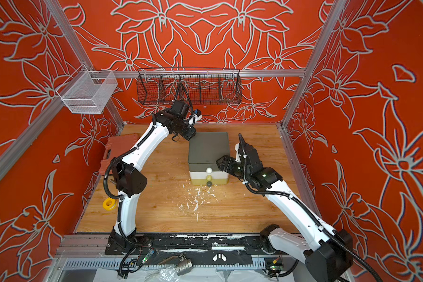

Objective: Take the mice out of the drawer
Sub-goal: Adjust the storage box at the center of the board.

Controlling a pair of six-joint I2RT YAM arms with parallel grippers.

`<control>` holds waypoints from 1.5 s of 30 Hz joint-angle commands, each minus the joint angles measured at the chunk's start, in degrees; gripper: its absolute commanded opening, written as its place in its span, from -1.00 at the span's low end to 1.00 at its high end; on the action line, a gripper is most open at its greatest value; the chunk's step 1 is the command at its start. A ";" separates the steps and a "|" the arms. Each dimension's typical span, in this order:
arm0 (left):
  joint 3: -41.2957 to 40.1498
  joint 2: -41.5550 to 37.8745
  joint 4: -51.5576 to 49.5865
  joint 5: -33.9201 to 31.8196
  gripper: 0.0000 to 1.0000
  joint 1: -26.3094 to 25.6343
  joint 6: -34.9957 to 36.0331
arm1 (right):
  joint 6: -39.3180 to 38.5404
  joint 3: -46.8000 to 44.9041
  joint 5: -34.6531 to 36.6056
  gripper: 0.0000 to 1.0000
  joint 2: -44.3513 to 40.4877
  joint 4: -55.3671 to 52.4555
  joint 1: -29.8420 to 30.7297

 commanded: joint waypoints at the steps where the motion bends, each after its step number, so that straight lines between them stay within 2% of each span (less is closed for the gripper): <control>1: -3.85 -1.96 -10.43 -0.66 -0.59 -0.64 -1.58 | 0.65 2.26 -3.26 0.73 1.74 1.87 -0.98; 9: -6.75 -5.77 -16.32 -6.43 -0.70 -0.64 -9.37 | 0.56 5.84 -7.70 0.76 8.81 5.84 -1.52; 14: -12.56 -9.93 -18.37 -10.32 -0.75 -0.73 -17.24 | 0.63 8.96 -11.62 0.77 14.73 9.57 -1.52; 19: -22.77 -17.58 -17.01 -12.56 -0.75 -0.73 -24.46 | 0.83 14.40 -16.56 0.78 21.96 12.58 -1.43; 21: -26.66 -20.79 -15.63 -12.07 -0.67 -0.82 -26.69 | 0.63 16.89 -18.04 0.78 24.46 12.94 -1.41; 22: -28.29 -22.28 -14.79 -11.61 -0.56 -0.86 -27.19 | -0.11 18.31 -18.02 0.79 25.27 12.16 -1.34; 25: -29.88 -24.86 -13.22 -12.02 -0.33 -0.91 -27.34 | -3.19 21.34 -15.19 0.85 25.34 7.55 -1.58; 26: -29.44 -25.15 -13.08 -12.39 -0.22 -0.91 -26.96 | -3.75 21.33 -14.68 0.86 24.90 6.73 -1.98; 29: -26.06 -24.47 -13.07 -12.32 -0.14 -0.91 -24.24 | -3.68 19.06 -14.39 0.88 21.55 5.25 -3.60; 34: -18.30 -19.76 -12.91 -10.51 -0.01 -0.52 -19.44 | -4.27 13.29 -9.89 0.90 12.36 0.38 -4.38; 37: -12.29 -15.21 -14.62 -10.55 0.01 -0.08 -17.48 | -2.32 8.21 -10.39 0.90 7.06 -0.06 -4.29; 39: -9.54 -12.49 -15.29 -8.20 0.04 0.32 -16.32 | -0.41 4.46 -11.16 0.88 4.30 1.49 -3.13; 45: -6.19 -8.33 -16.13 -5.75 0.04 0.89 -15.80 | 2.47 0.89 -10.54 0.84 0.05 3.40 1.55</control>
